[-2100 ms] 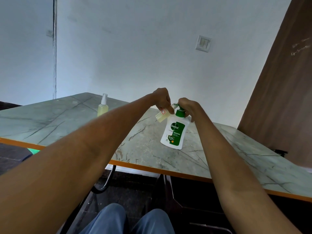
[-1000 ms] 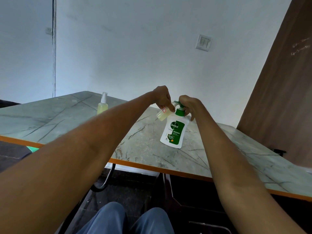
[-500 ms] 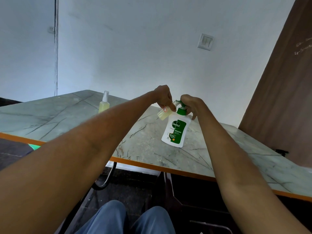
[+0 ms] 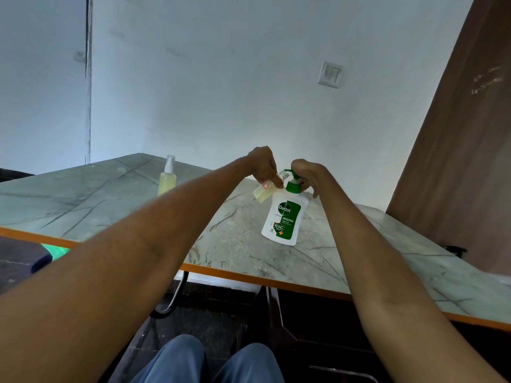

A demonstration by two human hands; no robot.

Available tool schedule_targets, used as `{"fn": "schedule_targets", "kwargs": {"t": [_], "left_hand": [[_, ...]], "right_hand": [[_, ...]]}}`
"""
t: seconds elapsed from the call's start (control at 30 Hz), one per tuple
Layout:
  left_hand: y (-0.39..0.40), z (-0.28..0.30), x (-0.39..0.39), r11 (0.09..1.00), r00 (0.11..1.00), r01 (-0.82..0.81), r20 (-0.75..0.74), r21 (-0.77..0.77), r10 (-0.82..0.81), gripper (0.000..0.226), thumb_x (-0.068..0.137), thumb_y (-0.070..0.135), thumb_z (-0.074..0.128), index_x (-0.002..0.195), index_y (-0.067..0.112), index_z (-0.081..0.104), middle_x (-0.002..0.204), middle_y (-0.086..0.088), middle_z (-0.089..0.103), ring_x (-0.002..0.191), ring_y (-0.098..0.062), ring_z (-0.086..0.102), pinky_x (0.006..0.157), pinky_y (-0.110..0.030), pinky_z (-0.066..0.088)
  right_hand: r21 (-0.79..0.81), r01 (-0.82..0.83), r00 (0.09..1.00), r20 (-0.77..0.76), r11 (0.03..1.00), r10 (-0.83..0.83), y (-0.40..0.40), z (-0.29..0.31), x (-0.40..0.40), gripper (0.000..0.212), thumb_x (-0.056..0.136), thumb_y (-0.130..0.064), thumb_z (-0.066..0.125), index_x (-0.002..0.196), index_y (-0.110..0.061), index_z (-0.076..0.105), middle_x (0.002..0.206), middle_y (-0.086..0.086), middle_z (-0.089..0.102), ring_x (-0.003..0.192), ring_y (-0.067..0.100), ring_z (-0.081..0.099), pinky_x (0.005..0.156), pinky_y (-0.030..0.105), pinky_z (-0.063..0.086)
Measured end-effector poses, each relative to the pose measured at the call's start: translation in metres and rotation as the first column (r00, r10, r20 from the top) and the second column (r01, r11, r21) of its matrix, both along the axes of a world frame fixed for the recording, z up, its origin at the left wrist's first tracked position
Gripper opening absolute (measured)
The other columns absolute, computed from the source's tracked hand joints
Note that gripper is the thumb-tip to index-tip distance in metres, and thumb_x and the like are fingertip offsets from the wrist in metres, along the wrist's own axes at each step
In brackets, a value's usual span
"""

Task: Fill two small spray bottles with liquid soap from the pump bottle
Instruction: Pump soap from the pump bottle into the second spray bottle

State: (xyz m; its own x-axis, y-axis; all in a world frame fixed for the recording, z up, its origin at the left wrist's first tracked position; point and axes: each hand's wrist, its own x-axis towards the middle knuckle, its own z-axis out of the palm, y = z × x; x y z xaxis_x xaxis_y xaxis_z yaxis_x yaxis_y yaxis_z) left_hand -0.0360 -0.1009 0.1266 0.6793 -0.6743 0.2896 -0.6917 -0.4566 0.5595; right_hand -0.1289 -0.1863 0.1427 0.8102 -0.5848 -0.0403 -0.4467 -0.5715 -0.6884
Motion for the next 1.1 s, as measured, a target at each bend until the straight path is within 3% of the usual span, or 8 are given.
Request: {"fn": "schedule_targets", "kwargs": {"t": [0.13,0.23,0.4,0.5,0.57,0.67,0.87,1.1], "left_hand": [[-0.0006,0.0001,-0.0006,1.0,1.0,0.002,0.001,-0.007,-0.002,0.042,0.064,0.025,0.084,0.094,0.0,0.071,0.087,-0.008,0.067,0.064,-0.016,0.06,0.05,-0.011,0.048],[-0.0012,0.0,0.0017,1.0,1.0,-0.002,-0.006,-0.023,0.002,0.04,0.064,0.025,0.084,0.093,0.0,0.071,0.085,-0.008,0.067,0.066,-0.017,0.061,0.05,-0.01,0.047],[-0.0013,-0.001,0.0015,1.0,1.0,0.01,0.004,-0.03,-0.01,0.04,0.064,0.024,0.084,0.093,0.0,0.072,0.076,-0.004,0.064,0.065,-0.017,0.06,0.049,-0.008,0.046],[-0.0009,-0.0022,0.0008,0.999,1.0,0.01,0.007,-0.033,-0.01,0.041,0.064,0.024,0.084,0.094,0.0,0.072,0.078,-0.006,0.065,0.064,-0.018,0.06,0.054,-0.011,0.048],[-0.0002,-0.0017,0.0004,0.999,1.0,0.011,0.001,-0.032,-0.011,0.041,0.064,0.025,0.084,0.094,0.0,0.072,0.078,-0.007,0.066,0.064,-0.018,0.06,0.052,-0.01,0.048],[-0.0002,0.0009,-0.0012,0.999,1.0,0.012,0.005,-0.038,-0.011,0.041,0.064,0.025,0.084,0.094,0.0,0.072,0.079,-0.006,0.066,0.064,-0.017,0.06,0.047,-0.008,0.046],[-0.0006,0.0017,-0.0036,0.999,1.0,0.002,0.009,-0.038,-0.002,0.039,0.064,0.025,0.084,0.092,0.0,0.072,0.071,-0.003,0.062,0.063,-0.016,0.059,0.052,-0.01,0.046],[0.0013,-0.0044,-0.0003,1.0,1.0,-0.012,0.002,-0.02,0.012,0.027,0.064,0.025,0.084,0.076,0.005,0.07,0.068,0.001,0.061,0.066,-0.017,0.059,0.053,-0.009,0.045]], "right_hand": [[0.008,0.001,1.0,-0.006,1.0,-0.001,-0.0006,0.0,-0.0003,0.021,0.096,-0.009,0.019,0.101,-0.002,0.038,0.135,0.019,0.048,0.124,0.028,0.049,0.054,0.032,0.035],[0.002,-0.004,1.0,0.005,1.0,0.003,-0.002,-0.0006,0.0005,0.021,0.096,-0.009,0.019,0.103,-0.002,0.037,0.129,0.019,0.051,0.124,0.028,0.049,0.057,0.032,0.036],[-0.007,0.007,1.0,-0.021,1.0,-0.007,-0.0052,-0.0059,0.0053,0.029,0.098,-0.013,0.019,0.111,0.0,0.042,0.139,0.019,0.045,0.127,0.029,0.045,0.085,0.038,0.038],[-0.007,0.02,1.0,-0.01,1.0,-0.02,-0.0062,-0.0078,0.0056,0.04,0.099,-0.013,0.019,0.129,0.003,0.041,0.139,0.02,0.043,0.128,0.03,0.043,0.093,0.039,0.038],[-0.008,0.011,1.0,-0.007,1.0,-0.011,-0.0048,-0.0069,0.0037,0.041,0.098,-0.013,0.019,0.129,0.003,0.041,0.139,0.02,0.044,0.128,0.03,0.044,0.089,0.039,0.038],[-0.001,0.004,1.0,-0.002,1.0,-0.004,-0.0014,-0.0032,0.0015,0.027,0.097,-0.013,0.019,0.109,-0.001,0.04,0.137,0.019,0.046,0.125,0.029,0.047,0.077,0.037,0.035],[0.015,0.003,1.0,0.009,1.0,-0.003,-0.0036,-0.0021,0.0013,0.022,0.097,-0.011,0.019,0.103,-0.001,0.037,0.138,0.019,0.046,0.126,0.029,0.047,0.076,0.036,0.034],[-0.026,0.031,0.999,-0.02,0.999,-0.032,-0.0029,-0.0084,0.0037,0.043,0.099,-0.015,0.018,0.13,0.002,0.041,0.139,0.019,0.044,0.128,0.028,0.044,0.082,0.036,0.035]]}}
